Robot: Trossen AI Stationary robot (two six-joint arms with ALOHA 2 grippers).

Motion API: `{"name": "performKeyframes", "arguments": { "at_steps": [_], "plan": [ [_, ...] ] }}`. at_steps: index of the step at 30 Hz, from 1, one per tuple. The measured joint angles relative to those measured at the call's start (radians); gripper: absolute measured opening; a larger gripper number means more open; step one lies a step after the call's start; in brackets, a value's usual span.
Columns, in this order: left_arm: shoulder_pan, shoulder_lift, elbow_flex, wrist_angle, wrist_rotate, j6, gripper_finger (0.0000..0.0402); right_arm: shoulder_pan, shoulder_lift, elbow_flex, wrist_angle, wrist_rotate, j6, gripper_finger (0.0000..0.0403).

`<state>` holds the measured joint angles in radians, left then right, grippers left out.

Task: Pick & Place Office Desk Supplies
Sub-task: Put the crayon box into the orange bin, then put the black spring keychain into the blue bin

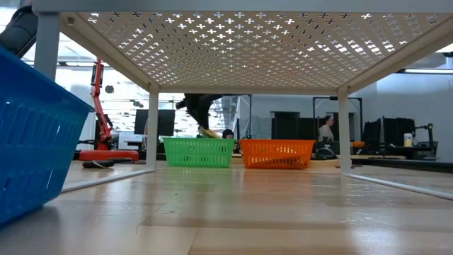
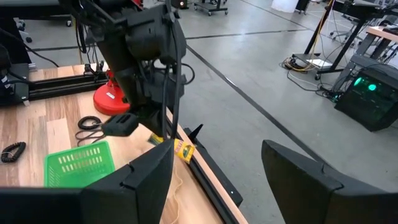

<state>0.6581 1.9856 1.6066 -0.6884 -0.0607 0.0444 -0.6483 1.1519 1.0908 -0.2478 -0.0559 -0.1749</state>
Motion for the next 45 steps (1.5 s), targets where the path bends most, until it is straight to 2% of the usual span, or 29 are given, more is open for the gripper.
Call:
{"name": "performKeyframes", "arguments": {
  "at_steps": [5,10,22,27,36,40,45],
  "plan": [
    [-0.010,-0.031,0.000,-0.014,0.050,0.011,0.0003,0.000,0.000,0.000,-0.003,0.000,0.003,0.0240],
    [-0.071,-0.061,0.000,0.009,0.121,0.047,0.0004,0.000,0.000,0.000,-0.001,0.000,0.003,0.0240],
    [-0.269,-0.053,0.002,0.067,0.123,0.079,0.0004,0.000,0.000,0.000,0.003,0.001,0.002,0.0240],
    [-0.286,-0.043,0.000,0.088,0.122,0.076,0.0005,0.000,0.000,0.000,0.003,0.002,0.002,0.0240],
    [-0.284,-0.037,0.000,0.135,0.204,0.052,0.0007,0.000,0.000,0.000,0.001,0.003,0.008,0.0240],
    [-0.286,-0.037,0.000,0.133,0.205,0.052,0.0030,0.000,0.000,0.000,0.001,0.003,0.011,0.0240],
    [-0.286,-0.037,0.000,0.136,0.214,0.052,0.0089,0.000,0.000,0.000,0.001,0.003,0.011,0.0240]
  ]
}}
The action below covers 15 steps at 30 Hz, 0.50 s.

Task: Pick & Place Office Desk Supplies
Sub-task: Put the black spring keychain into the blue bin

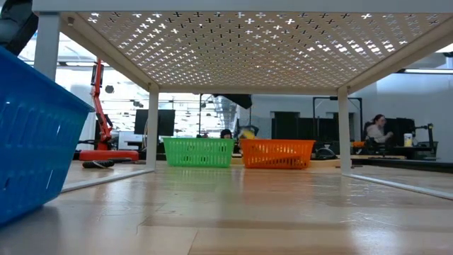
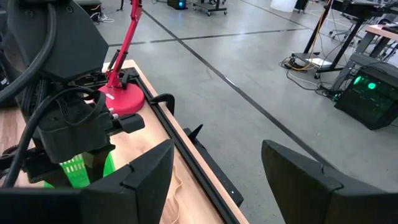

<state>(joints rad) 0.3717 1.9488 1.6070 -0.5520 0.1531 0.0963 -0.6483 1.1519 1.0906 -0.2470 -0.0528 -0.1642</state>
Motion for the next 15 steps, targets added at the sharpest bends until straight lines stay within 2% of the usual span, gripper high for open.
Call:
{"name": "performKeyframes", "arguments": {
  "at_steps": [6,10,15],
  "plan": [
    [-0.001,0.000,0.000,-0.001,0.007,0.027,0.0154,0.000,0.000,0.000,-0.002,0.000,0.000,0.0240],
    [0.009,-0.025,0.000,-0.097,-0.100,0.062,0.0181,0.000,0.000,0.000,-0.009,0.001,0.000,0.0240],
    [0.031,-0.103,-0.011,-0.323,-0.215,0.055,0.0192,-0.010,0.000,0.000,-0.020,0.001,0.000,0.0240]
  ]
}}
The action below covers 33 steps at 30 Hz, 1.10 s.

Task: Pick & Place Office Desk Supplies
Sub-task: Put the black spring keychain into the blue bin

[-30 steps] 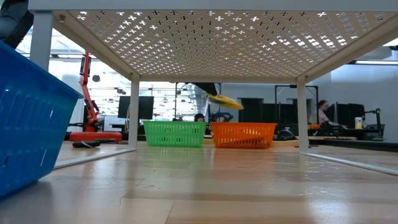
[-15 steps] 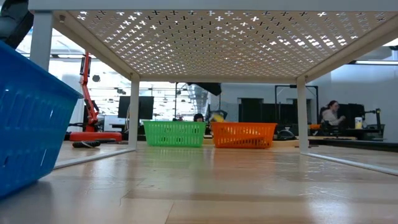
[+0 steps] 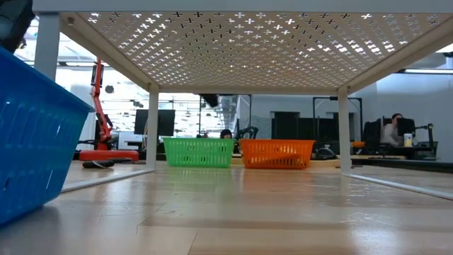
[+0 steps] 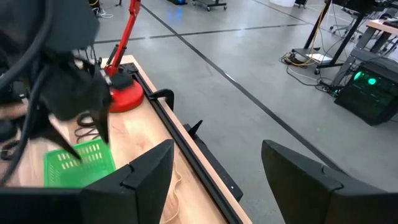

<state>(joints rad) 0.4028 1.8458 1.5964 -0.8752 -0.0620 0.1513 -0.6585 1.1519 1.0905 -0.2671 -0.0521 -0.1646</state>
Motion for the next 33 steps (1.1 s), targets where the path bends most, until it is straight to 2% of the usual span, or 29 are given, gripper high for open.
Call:
{"name": "performKeyframes", "arguments": {
  "at_steps": [5,12,17,20,23,26,28,33],
  "plan": [
    [0.030,-0.173,-0.182,-0.039,-0.044,-0.068,0.0187,-0.013,0.000,0.000,-0.010,0.000,0.000,0.0240],
    [0.081,-0.508,-0.525,0.064,-0.043,-0.276,0.0171,-0.012,0.000,0.000,-0.010,0.000,0.000,0.0240],
    [0.074,-0.719,-0.757,0.161,0.090,-0.370,0.0157,-0.009,0.000,0.000,-0.007,0.000,0.010,0.0240],
    [0.059,-0.801,-0.856,0.192,0.083,-0.461,0.0147,-0.009,0.000,0.000,-0.006,0.000,0.021,0.0240],
    [0.059,-0.845,-0.939,0.215,0.030,-0.509,0.0136,-0.009,0.000,0.000,-0.006,0.000,0.031,0.0240],
    [0.059,-0.838,-1.000,0.244,0.025,-0.527,0.0130,-0.009,0.000,0.000,0.001,0.000,0.039,0.0240],
    [0.055,-0.801,-1.020,0.261,0.004,-0.527,0.0128,-0.009,0.000,0.000,0.007,0.000,0.046,0.0240],
    [0.060,-0.675,-1.032,0.291,-0.173,-0.525,0.0135,0.000,0.000,0.000,0.027,0.000,0.053,0.0240]
  ]
}}
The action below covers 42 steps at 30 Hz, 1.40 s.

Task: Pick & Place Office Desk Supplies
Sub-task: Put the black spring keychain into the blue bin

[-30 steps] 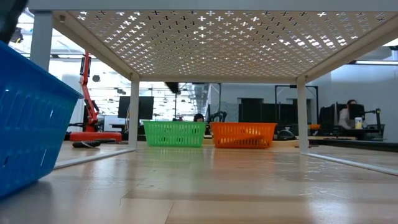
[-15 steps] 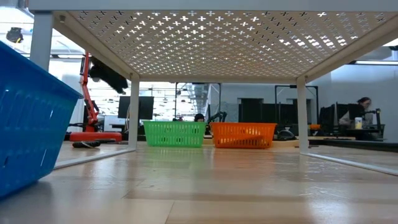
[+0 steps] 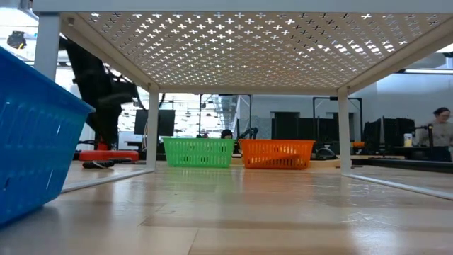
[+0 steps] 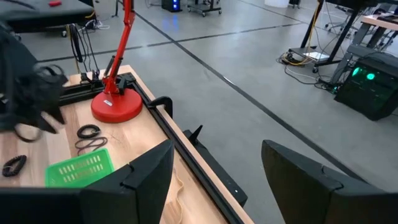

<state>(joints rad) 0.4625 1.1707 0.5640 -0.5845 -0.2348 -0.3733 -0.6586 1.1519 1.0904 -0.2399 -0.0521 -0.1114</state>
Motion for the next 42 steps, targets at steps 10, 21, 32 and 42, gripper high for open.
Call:
{"name": "performKeyframes", "arguments": {
  "at_steps": [10,21,32,42],
  "plan": [
    [0.091,0.189,0.001,0.211,0.003,0.104,0.0146,0.019,0.000,0.000,0.009,0.000,0.000,0.0240],
    [0.215,0.257,0.003,0.241,0.112,0.160,0.0118,0.018,0.000,0.000,-0.013,-0.001,-0.003,0.0240],
    [0.224,0.223,0.001,0.230,0.138,0.159,0.0012,0.018,0.000,0.000,-0.015,-0.001,-0.008,0.0240],
    [0.200,0.120,0.001,0.196,0.128,0.161,0.0004,0.018,0.000,0.000,-0.023,-0.002,-0.003,0.0240]
  ]
}}
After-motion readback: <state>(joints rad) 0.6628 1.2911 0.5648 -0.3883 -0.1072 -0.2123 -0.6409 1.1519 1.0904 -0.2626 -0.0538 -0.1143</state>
